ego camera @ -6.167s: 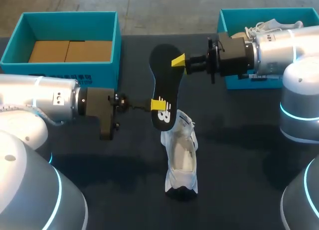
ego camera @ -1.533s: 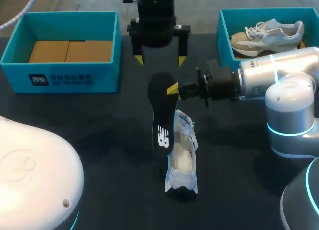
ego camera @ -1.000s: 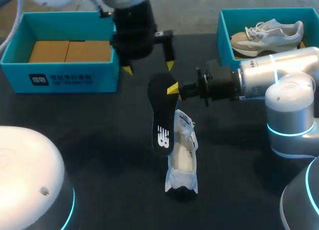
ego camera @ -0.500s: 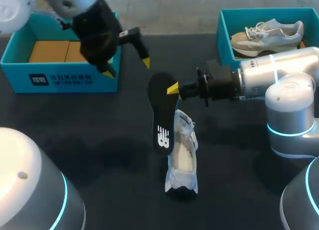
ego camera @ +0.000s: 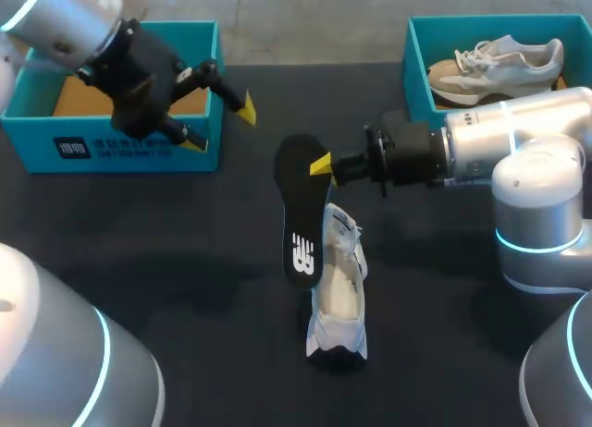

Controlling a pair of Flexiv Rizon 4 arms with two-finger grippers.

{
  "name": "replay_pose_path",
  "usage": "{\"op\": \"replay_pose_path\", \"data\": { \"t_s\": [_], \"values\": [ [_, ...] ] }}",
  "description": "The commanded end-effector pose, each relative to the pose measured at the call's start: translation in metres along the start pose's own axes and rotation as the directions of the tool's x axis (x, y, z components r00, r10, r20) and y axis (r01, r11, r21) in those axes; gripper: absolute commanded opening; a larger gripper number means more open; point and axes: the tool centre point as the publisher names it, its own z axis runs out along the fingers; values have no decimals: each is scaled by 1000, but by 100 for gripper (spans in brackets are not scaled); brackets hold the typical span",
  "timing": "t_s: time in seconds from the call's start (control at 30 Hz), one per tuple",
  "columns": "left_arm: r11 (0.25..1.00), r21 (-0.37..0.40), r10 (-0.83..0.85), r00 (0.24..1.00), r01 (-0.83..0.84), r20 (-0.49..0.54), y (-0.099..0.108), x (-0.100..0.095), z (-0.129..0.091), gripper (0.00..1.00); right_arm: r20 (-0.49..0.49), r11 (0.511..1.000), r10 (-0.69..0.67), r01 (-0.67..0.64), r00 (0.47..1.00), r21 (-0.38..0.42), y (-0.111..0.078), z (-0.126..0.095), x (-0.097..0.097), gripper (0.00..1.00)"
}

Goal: Take the shoe out of the shoebox, open the shoe tongue, remove and reinsert the insole, then place the shoe into the shoebox

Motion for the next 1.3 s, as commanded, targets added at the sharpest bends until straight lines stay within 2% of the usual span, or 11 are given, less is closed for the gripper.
{"op": "replay_pose_path", "data": {
  "t_s": [0.03,0.2,0.7,0.87,1.07,1.3],
  "values": [
    [1000,-14,22,890,-17,455,-1,13,-1,100,5,1000,1,-1,1000,-2,-1,1,1,0],
    [999,-20,49,842,-46,537,4,22,-2,100,5,1000,1,-1,1000,-2,-1,1,1,0],
    [999,-20,49,842,-46,537,4,22,-2,100,5,1000,1,-1,1000,-2,-1,1,1,0],
    [1000,-8,10,767,-6,641,-1,31,8,100,-42,999,31,-30,999,12,2,5,11,0],
    [1000,-6,23,714,-27,700,-1,38,16,100,-81,998,54,-50,995,40,-5,8,24,0],
    [999,32,-13,672,-16,741,-1,34,45,100,-97,998,54,-50,994,43,-12,13,35,0]
  ]
}}
